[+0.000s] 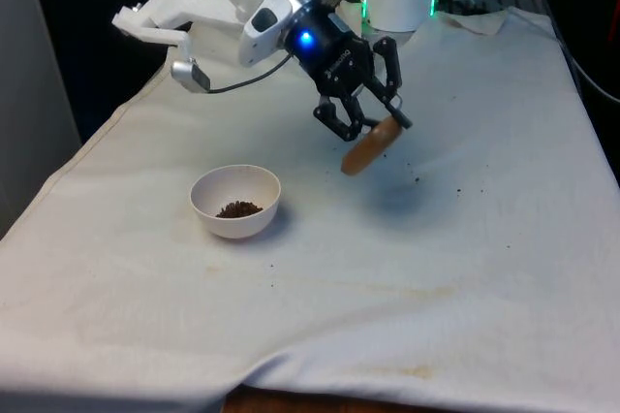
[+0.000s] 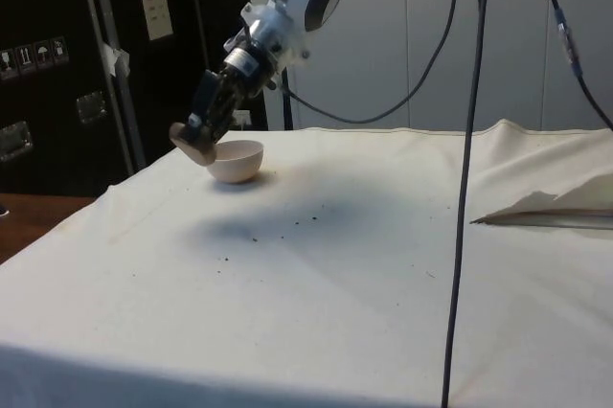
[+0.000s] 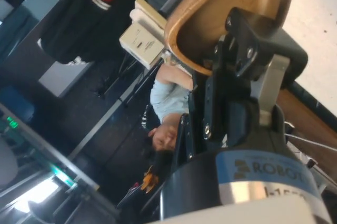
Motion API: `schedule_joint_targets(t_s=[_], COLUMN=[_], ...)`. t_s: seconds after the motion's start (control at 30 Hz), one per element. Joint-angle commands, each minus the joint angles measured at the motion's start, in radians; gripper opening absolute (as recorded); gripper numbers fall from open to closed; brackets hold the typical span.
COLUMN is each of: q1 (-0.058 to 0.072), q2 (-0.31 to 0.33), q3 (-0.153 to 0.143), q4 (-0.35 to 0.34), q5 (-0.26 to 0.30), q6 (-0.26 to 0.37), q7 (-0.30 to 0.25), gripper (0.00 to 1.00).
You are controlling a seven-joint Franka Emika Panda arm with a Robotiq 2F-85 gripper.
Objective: Pour the coffee beans from the cup into the bowl.
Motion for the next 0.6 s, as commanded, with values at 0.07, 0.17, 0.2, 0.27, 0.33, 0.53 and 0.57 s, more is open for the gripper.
schedule_joint_targets(t_s=[0.07, 0.17, 0.2, 0.27, 0.33, 0.53, 0.57], q1=[0.013, 0.012, 0.013, 0.013, 0.001, 0.012, 0.013], q2=[-0.012, -0.016, -0.018, -0.020, -0.012, -0.028, -0.029], q3=[0.008, 0.022, 0.030, 0.039, 0.048, 0.075, 0.079], q4=[-0.015, -0.019, -0.021, -0.023, -0.014, -0.035, -0.037], q5=[-0.013, -0.023, -0.028, -0.036, -0.034, -0.068, -0.072], q6=[0.046, 0.070, 0.087, 0.102, 0.089, 0.169, 0.177], q7=[0.001, 0.001, 0.000, 0.000, -0.005, 0.002, 0.003], gripper=[0.03, 0.03, 0.03, 0.03, 0.03, 0.03, 0.03])
